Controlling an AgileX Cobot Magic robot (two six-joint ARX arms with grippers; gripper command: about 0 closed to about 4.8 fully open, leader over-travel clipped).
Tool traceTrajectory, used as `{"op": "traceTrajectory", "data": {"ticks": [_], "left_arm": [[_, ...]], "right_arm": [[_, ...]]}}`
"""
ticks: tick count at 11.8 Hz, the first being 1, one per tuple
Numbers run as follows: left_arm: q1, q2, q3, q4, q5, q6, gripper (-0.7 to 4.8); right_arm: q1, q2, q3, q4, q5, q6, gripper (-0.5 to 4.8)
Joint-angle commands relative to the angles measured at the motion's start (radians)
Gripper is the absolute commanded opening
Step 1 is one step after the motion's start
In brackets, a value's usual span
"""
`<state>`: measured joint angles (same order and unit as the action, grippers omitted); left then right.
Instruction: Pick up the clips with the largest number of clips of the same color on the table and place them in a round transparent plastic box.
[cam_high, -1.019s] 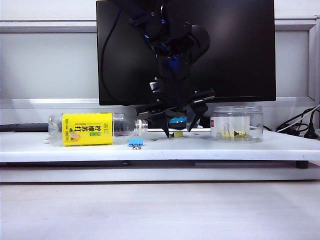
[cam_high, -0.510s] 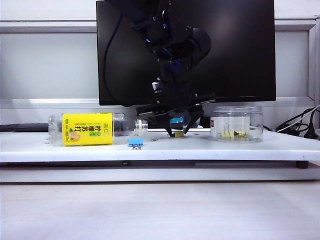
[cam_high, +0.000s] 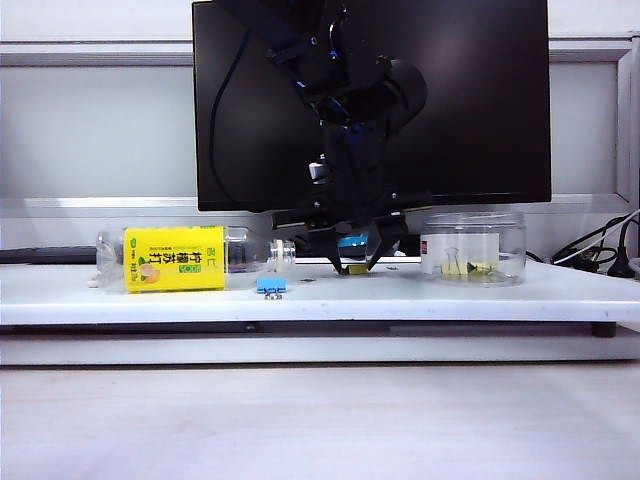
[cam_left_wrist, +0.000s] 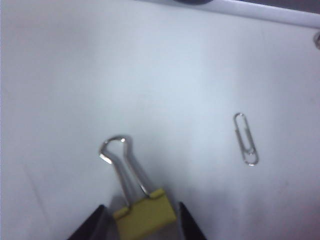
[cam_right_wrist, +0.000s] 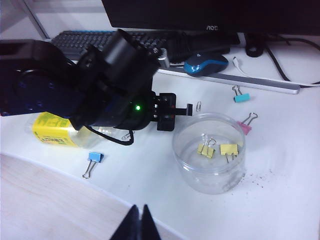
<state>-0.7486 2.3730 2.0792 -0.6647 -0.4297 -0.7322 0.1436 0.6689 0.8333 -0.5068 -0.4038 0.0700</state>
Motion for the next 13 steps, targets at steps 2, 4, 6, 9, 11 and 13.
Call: {"op": "traceTrajectory", "data": {"ticks": [2,4,6,9,11,13], "left_arm": [[0.005,0.035,-0.019,-0.109,0.025,0.003,1.72],[0.005,0.034,-0.018,-0.117,0.027,0.026,1.16],[0.005,0.027,-0.014,-0.119,0.046,0.049,1.16],[0.005,0.002,0.006,-0.104,0.047,0.124,1.16],[0.005,-0.002,0.093,-0.113,0.048,0.219,1.16],[0.005,-0.013,0.143,-0.117,0.049,0.276,1.16]], "right_arm": [[0.0,-0.001,0.004,0.015,0.002,0.002,0.13],[0.0,-0.001,0.004,0.015,0.002,0.002,0.13],[0.0,-0.001,0.004,0.015,0.002,0.002,0.13],[0.0,-0.001,0.004,0.017,0.002,0.001,0.13],[-0.001,-0.001,0.004,0.016,0.014,-0.008,0.13],[-0.001,-0.001,0.004,0.006,0.086,-0.03,0.13]]}}
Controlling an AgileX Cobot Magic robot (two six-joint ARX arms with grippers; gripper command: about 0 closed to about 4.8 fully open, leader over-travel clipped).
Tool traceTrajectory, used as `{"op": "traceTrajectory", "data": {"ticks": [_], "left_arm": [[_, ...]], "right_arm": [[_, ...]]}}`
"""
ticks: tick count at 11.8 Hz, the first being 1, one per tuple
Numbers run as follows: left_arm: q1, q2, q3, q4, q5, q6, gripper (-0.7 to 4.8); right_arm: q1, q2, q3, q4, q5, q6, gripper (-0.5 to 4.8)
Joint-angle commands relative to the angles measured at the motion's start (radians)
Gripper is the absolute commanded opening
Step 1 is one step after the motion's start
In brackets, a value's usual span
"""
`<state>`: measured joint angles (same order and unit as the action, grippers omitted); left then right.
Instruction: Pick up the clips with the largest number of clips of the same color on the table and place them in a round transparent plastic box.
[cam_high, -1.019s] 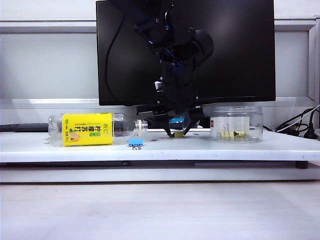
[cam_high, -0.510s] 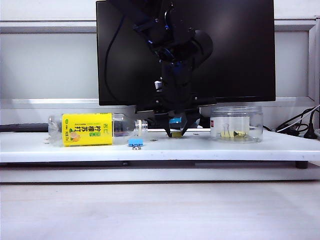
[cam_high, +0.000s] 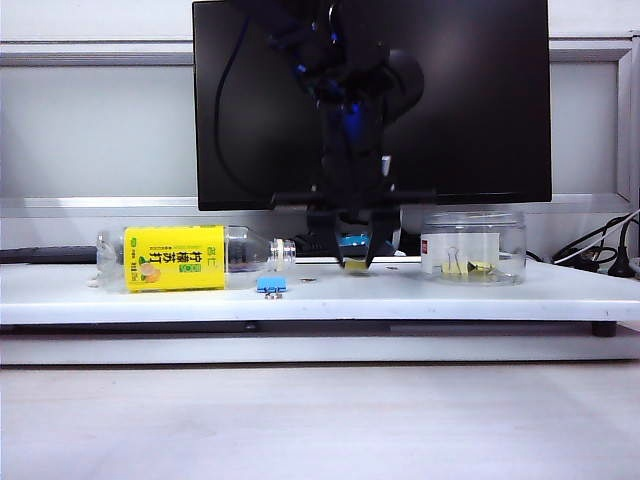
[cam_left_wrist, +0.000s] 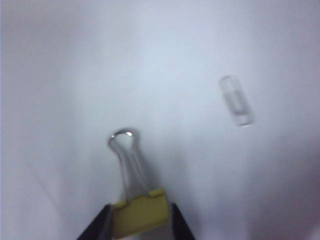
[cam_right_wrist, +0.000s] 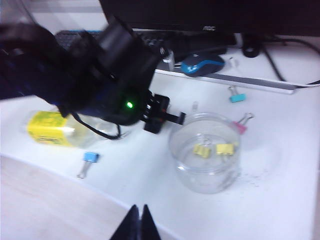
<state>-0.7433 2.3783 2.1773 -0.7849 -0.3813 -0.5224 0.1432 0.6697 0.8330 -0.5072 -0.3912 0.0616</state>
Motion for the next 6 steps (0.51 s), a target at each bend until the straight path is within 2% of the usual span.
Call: {"op": "traceTrajectory", "data": {"ticks": [1,3,5,6], "left_arm": [[0.0,-0.024,0.065,-0.009,0.0,0.093,1.16],[0.004,-0.053,0.087,-0.046,0.015,0.19,1.16],[0.005,-0.114,0.087,-0.082,0.154,0.375,1.15],[0.005,-0.132,0.087,-0.095,0.192,0.414,1.15]], "right_arm": [[-0.001,-0.002,0.005,-0.001,0.133,-0.021,0.14],[-0.002,-0.002,0.005,-0.029,0.236,-0.022,0.14],[-0.002,-0.001,0.005,-0.036,0.232,-0.022,0.13],[-0.002,-0.001,0.005,-0.036,0.232,-0.022,0.13]]}}
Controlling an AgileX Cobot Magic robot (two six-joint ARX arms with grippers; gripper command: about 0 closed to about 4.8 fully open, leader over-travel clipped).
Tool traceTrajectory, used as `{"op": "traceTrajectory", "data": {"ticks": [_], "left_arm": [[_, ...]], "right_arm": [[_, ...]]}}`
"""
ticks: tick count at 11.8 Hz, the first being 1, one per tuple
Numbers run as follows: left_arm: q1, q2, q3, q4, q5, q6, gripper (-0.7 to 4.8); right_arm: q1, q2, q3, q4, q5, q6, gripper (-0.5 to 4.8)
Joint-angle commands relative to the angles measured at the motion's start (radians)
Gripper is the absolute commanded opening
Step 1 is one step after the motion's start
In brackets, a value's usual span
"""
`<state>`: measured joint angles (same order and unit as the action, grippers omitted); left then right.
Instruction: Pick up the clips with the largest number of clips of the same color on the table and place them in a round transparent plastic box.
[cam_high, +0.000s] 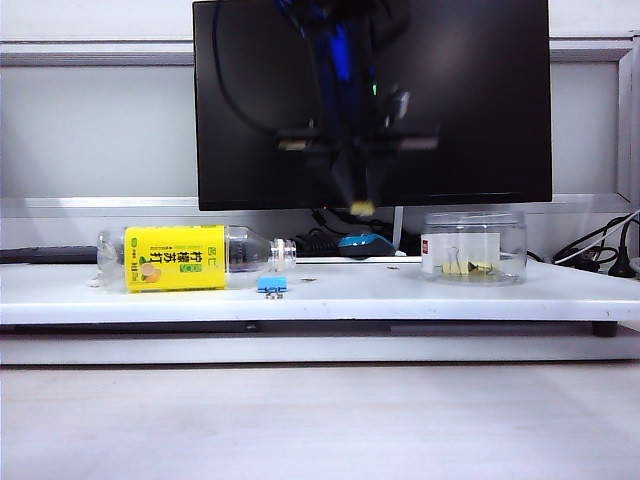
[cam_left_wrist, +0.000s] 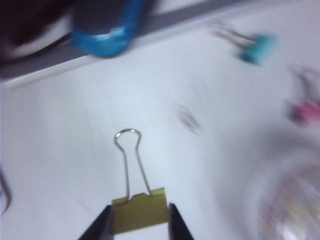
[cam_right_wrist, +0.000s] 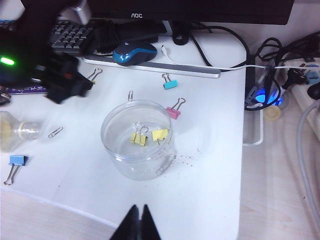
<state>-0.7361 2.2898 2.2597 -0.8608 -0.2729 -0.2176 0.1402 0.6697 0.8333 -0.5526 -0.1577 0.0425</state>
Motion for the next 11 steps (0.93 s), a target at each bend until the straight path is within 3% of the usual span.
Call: {"op": "traceTrajectory", "data": {"ticks": [1,4,6,11], "left_arm": [[-0.002,-0.067,0.005,-0.034,0.149,0.144,1.15],[-0.002,-0.117,0.005,-0.045,0.505,0.181,1.16],[-0.002,-0.115,0.004,-0.039,0.657,0.281,1.16],[-0.002,0.005,0.002,0.049,0.688,0.288,1.16]], "right_arm": [[0.001,-0.001,0.005,0.009,-0.001,-0.003,0.13],[0.001,-0.001,0.005,0.009,-0.059,0.003,0.13],[0.001,-0.001,0.005,0.006,-0.114,0.009,0.13],[0.001,-0.001,0.005,-0.009,-0.137,0.009,0.13]]}}
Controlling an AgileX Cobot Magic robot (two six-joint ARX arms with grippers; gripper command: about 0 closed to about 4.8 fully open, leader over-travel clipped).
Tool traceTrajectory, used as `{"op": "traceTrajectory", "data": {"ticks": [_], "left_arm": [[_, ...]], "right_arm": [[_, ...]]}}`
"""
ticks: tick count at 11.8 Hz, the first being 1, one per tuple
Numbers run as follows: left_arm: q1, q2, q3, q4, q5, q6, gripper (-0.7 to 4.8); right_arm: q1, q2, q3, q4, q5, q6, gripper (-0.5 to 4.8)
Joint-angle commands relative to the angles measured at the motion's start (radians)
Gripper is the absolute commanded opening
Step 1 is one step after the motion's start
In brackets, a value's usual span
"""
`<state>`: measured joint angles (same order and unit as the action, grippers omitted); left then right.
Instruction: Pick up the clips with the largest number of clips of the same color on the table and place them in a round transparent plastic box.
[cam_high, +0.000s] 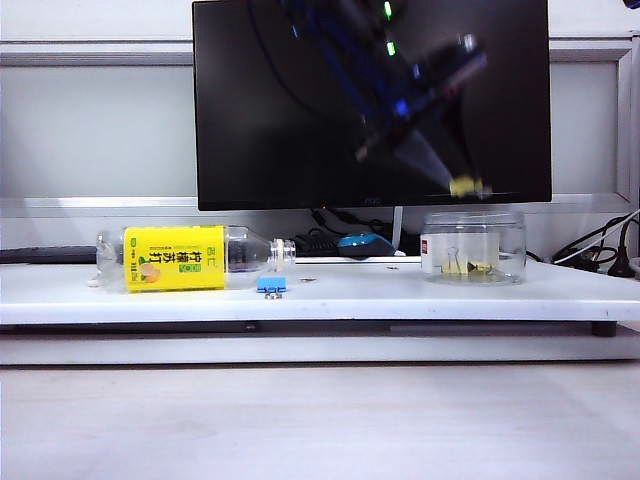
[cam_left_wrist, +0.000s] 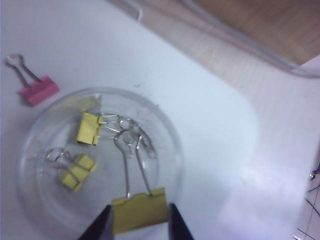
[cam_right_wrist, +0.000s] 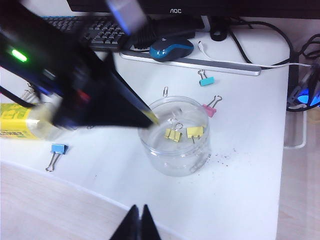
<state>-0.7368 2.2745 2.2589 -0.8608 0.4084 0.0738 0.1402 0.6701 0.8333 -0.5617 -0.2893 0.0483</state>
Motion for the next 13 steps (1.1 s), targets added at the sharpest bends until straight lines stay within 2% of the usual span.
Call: {"op": "traceTrajectory", "data": {"ticks": [1,3,5,9,13], "left_arm": [[-0.002,0.028,0.003,0.055,0.006,-0.007,1.16],[-0.002,0.038,0.003,0.058,-0.01,-0.023,1.17],[-0.001,0.037,0.003,0.082,-0.016,-0.043,2.21],[0.0,0.037,0.003,0.084,-0.016,-0.048,2.21],[0.064,-0.196,0.005,0.083,-0.015,-0.047,2.21]], "right_arm": [[0.001,-0.002,0.005,-0.004,-0.005,0.003,0.13],[0.001,-0.002,0.005,-0.014,-0.005,0.003,0.13],[0.001,-0.002,0.005,-0.014,-0.009,0.003,0.13],[0.001,-0.002,0.005,-0.026,-0.031,0.003,0.13],[-0.003,-0.055,0.009,-0.017,-0.023,0.012,0.13]]}}
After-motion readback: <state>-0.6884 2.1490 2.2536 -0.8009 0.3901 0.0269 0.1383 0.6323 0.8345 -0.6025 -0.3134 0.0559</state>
